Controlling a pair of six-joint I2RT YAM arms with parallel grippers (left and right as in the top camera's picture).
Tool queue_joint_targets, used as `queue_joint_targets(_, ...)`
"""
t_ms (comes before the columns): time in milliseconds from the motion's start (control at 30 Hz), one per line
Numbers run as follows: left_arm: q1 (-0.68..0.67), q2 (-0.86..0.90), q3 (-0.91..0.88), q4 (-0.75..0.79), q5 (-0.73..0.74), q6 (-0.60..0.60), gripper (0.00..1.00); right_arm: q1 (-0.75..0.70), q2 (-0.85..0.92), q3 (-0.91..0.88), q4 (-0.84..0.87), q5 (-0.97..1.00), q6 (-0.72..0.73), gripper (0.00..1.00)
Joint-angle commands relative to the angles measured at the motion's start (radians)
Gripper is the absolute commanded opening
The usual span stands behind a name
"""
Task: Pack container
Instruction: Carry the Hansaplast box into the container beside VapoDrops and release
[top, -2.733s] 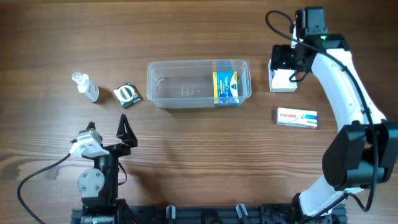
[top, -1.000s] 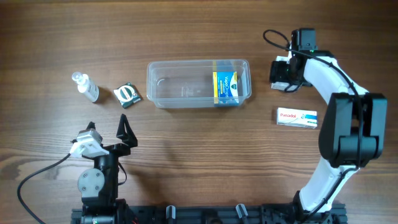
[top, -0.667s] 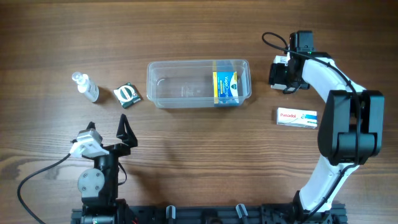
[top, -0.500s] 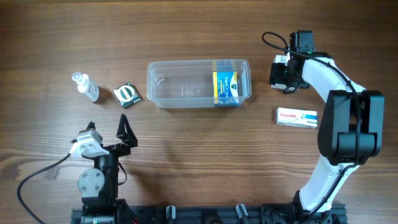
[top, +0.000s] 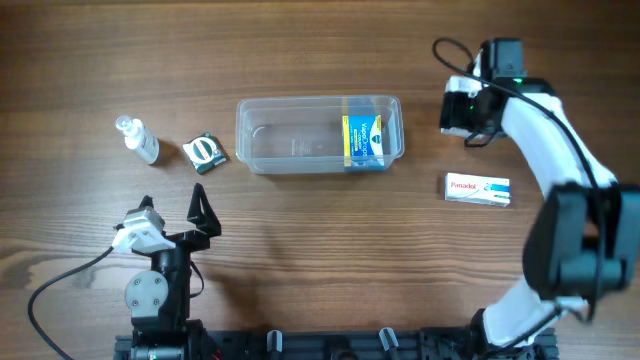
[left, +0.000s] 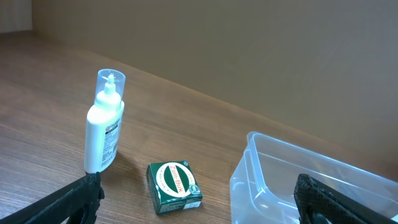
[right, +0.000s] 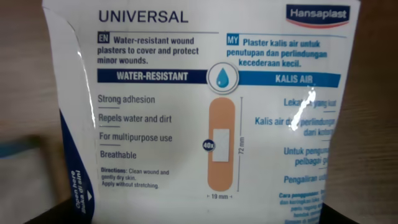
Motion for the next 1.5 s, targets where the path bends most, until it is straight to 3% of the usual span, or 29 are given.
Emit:
queue_joint_targets(0, -0.005, -0.007, -0.003, -0.001, -0.006, 0.017, 1.0, 0.034, -0.16, 0.012, -0.029, -0.218, 0.024, 0.77)
queue_joint_targets(133, -0.005, -0.007, -0.003, -0.001, -0.006, 0.017, 1.0, 0.095, -0.219, 0.012, -0.046, -0.333, 0.05, 0.76)
queue_joint_targets(367, -0.005, -0.007, -0.003, -0.001, -0.006, 0.017, 1.0, 0.234, -0.217, 0.009, -0.056, -0.349, 0.088, 0.78)
queue_joint_targets(733, -0.005, -0.007, -0.003, -0.001, -0.006, 0.017, 1.0, 0.394, -0.203, 0.009, -0.051, -0.071, 0.211, 0.79)
queue_joint_targets(1467, -0.005, -0.007, -0.003, -0.001, -0.006, 0.017, 1.0, 0.422, -0.084, 0.009, -0.032, -0.013, 0.256, 0.84)
